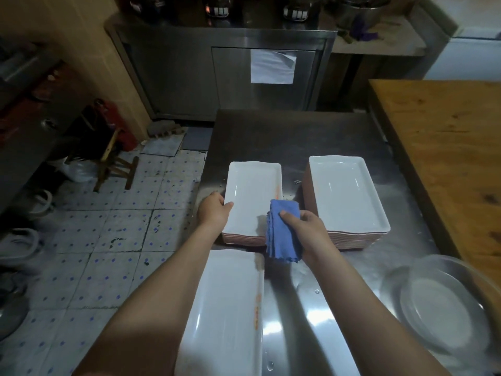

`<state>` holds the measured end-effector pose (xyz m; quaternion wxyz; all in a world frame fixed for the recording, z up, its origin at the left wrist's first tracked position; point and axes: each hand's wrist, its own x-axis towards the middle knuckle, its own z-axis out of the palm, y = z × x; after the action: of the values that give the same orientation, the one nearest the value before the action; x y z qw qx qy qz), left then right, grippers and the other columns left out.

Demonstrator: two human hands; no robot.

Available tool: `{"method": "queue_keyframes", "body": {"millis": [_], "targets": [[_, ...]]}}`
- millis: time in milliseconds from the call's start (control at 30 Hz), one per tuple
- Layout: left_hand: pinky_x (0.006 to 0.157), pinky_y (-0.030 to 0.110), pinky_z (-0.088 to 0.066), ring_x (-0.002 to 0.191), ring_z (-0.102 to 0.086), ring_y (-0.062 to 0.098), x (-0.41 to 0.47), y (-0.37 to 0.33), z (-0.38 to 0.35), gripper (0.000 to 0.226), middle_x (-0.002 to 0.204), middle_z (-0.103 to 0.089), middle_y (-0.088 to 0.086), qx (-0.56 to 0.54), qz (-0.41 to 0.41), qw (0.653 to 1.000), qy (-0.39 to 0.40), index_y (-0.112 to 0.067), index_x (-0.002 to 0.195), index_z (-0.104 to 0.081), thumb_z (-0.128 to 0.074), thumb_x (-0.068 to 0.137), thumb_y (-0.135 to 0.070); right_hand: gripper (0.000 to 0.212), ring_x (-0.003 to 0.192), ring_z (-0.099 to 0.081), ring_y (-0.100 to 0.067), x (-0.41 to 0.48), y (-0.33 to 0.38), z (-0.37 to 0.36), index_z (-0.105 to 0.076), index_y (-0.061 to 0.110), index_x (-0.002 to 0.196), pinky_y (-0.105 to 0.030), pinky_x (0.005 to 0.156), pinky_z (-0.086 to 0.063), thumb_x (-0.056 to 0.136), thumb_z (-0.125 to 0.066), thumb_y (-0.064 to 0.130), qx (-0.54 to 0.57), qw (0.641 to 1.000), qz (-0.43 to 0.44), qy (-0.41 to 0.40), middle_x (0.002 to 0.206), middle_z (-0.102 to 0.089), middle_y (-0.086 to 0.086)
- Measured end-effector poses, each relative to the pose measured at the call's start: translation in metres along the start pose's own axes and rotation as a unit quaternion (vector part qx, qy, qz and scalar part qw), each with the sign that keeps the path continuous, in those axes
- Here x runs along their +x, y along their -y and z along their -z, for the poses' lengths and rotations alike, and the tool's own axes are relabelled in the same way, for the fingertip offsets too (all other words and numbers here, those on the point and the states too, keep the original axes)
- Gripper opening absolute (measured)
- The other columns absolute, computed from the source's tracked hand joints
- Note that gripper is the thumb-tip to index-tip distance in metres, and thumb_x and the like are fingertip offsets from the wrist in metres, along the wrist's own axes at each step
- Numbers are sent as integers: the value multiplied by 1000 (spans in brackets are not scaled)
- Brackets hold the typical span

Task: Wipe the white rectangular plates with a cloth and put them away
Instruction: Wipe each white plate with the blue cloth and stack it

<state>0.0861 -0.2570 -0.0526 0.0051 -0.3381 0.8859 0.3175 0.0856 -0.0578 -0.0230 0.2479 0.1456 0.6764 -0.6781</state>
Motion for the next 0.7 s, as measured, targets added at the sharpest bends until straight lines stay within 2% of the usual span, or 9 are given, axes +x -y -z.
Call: {"method": "queue_keyframes", "body": {"millis": [100,233,367,433,500,567,700], "targets": [[65,28,-38,74,-50,21,-1,0,1,17,82,-56,5,-3,-10,1000,-21,-8,85,-57,-55,92,-23,21,83,-65,-25,7,4,4,-55,11,95,-33,64,-53,87,-67,27,1,1000,-1,-4,96,-66,-10],[63,28,-37,75,-52,25,-5,-2,7,20,88,-59,12,-26,1,999,-46,-3,92,-57,-47,96,-19,15,80,-66,-23,11,7,10,-56,12,91,-33,63,-53,88,-66,24,12,1000,2,-14,93,-67,-9],[68,32,-41,90,-58,33,-4,-2,15,23,97,-58,18,-71,-6,997,-34,1,101,-51,-41,99,-19,15,75,-65,-19,9,13,16,-56,14,87,-29,54,-48,89,-64,26,8,1000,9,-27,86,-67,-5],[66,34,-42,83,-55,31,-3,0,17,18,89,-56,17,-89,-9,996,-25,-3,90,-48,-40,98,-17,16,74,-64,-18,6,14,19,-55,14,90,-27,51,-47,89,-64,27,5,999,6,-32,85,-66,-4],[58,30,-34,71,-47,24,-4,1,17,24,73,-47,13,-111,-11,994,-16,-7,74,-43,-39,97,-13,20,75,-64,-19,2,15,22,-55,12,97,-28,52,-46,89,-64,27,5,999,4,-42,87,-65,-5],[56,28,-27,66,-38,20,-5,0,18,31,68,-39,10,-135,-13,991,-12,-12,64,-35,-38,95,-11,24,77,-64,-20,0,17,24,-55,11,101,-29,54,-46,89,-65,29,4,999,4,-54,90,-65,-6],[49,25,-22,55,-31,13,-6,-8,24,32,65,-33,0,-176,-9,984,12,-16,66,-31,-36,97,-19,23,78,-64,-22,-7,24,28,-55,14,96,-30,54,-47,88,-65,33,-4,997,11,-79,90,-65,-6]]}}
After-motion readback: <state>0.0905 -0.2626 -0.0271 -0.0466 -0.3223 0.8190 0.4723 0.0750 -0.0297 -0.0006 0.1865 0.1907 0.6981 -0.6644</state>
